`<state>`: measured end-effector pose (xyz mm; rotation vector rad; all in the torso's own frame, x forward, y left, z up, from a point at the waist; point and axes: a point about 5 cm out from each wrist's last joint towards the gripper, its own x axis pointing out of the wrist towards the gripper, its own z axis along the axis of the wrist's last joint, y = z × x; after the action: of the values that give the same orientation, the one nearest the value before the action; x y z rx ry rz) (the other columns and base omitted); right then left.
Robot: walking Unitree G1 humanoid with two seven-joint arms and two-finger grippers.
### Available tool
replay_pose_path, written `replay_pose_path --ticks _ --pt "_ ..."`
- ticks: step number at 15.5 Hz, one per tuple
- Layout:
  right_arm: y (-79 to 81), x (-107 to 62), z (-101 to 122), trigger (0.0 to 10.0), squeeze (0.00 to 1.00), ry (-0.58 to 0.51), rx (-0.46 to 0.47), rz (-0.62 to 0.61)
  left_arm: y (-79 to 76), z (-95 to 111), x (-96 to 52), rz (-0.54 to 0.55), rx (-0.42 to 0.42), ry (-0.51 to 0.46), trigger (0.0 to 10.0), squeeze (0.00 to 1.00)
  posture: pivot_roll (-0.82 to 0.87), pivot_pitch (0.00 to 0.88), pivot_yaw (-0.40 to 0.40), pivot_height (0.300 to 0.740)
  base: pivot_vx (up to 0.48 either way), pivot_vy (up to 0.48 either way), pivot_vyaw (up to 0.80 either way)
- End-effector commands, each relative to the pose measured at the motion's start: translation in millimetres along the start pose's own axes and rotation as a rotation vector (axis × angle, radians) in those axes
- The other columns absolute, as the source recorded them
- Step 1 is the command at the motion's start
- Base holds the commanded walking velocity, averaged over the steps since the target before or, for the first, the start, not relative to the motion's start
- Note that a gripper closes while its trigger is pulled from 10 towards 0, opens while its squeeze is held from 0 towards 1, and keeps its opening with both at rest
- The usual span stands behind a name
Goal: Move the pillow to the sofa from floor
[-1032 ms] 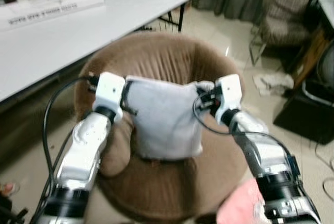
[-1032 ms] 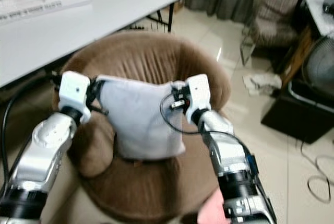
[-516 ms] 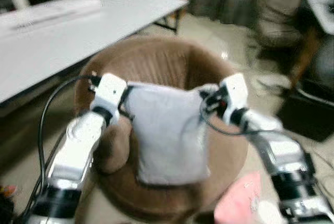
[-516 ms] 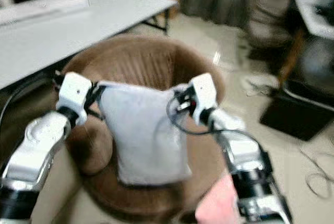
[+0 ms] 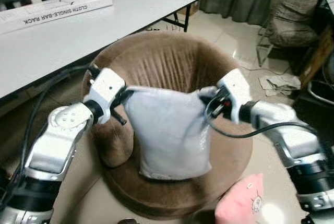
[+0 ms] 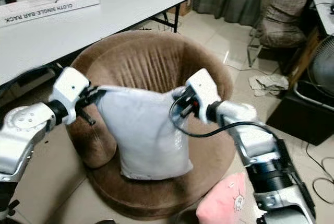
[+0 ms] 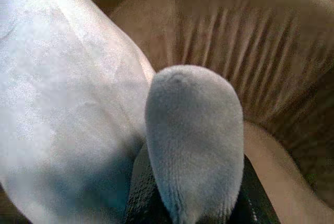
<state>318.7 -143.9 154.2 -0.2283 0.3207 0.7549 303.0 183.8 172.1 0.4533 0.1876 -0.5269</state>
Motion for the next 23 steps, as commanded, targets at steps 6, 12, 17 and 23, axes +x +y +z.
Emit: replay_pose_path --ticks 6,12,17,23 --pt "-13.1 27.0 -9 10.0 0.00 0.020 -0.031 -0.123 25.3 -6 26.9 0.150 0.057 0.010 10.0 0.00 0.08 0.054 -0.056 0.740 0.000 0.000 0.00" --pt "-30.2 57.3 -4 10.0 0.53 0.048 -0.140 -0.224 48.4 -7 64.9 0.251 0.006 0.024 10.0 1.00 0.07 0.141 -0.054 0.740 0.000 0.000 0.00" --pt "-37.1 67.5 1 10.0 1.00 0.018 -0.072 -0.359 53.2 -9 79.5 0.329 0.062 0.112 10.0 1.00 0.07 0.158 -0.044 0.740 0.000 0.000 0.00" --pt "-61.5 57.2 58 10.0 0.00 -0.183 -0.136 -0.545 72.3 14 77.8 0.481 0.070 0.026 10.0 0.78 0.07 0.141 -0.037 0.740 0.000 0.000 0.00"
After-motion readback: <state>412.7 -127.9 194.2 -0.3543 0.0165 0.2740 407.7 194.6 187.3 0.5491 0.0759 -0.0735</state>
